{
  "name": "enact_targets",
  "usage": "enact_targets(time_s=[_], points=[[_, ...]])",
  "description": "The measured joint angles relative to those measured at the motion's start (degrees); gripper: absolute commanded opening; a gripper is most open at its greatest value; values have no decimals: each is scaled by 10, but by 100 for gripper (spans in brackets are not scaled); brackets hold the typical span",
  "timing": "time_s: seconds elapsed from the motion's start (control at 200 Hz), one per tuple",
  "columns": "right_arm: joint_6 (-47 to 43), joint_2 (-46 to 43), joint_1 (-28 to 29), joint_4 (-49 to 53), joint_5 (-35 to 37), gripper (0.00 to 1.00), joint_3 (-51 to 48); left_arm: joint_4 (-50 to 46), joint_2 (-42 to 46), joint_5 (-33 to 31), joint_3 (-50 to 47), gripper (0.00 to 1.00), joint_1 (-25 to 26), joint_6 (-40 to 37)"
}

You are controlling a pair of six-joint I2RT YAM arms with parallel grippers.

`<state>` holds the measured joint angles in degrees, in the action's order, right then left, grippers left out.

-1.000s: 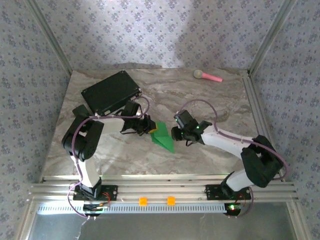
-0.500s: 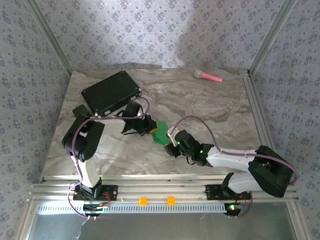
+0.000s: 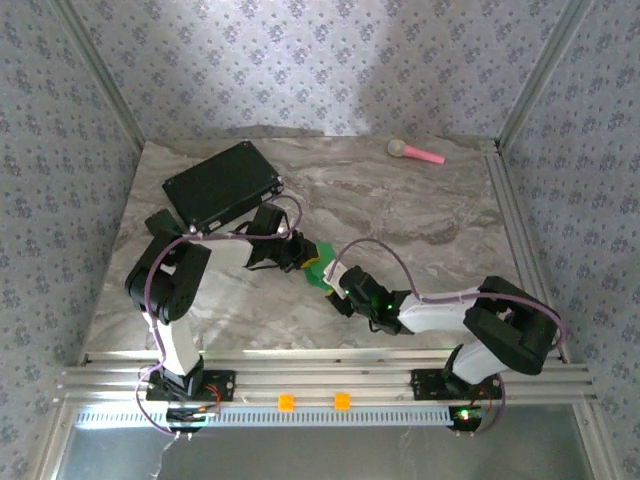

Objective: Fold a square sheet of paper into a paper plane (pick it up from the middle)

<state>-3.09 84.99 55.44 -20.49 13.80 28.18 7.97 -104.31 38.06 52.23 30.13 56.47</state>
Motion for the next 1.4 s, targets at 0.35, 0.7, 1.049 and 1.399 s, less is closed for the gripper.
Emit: enact_targets(time_s=[0.35, 0.7, 1.049, 1.399], points=[[-19, 21, 0, -34, 34, 27, -22, 0, 0, 0, 4, 14, 0, 0], [-19, 21, 0, -70, 30, 28, -40, -1, 0, 0, 5, 13, 3, -3], [-19, 21, 0, -90, 24, 23, -45, -5, 0, 0, 5, 13, 3, -7], [-13, 21, 0, -101, 13, 24, -47, -5, 0, 0, 5, 12, 4, -9]])
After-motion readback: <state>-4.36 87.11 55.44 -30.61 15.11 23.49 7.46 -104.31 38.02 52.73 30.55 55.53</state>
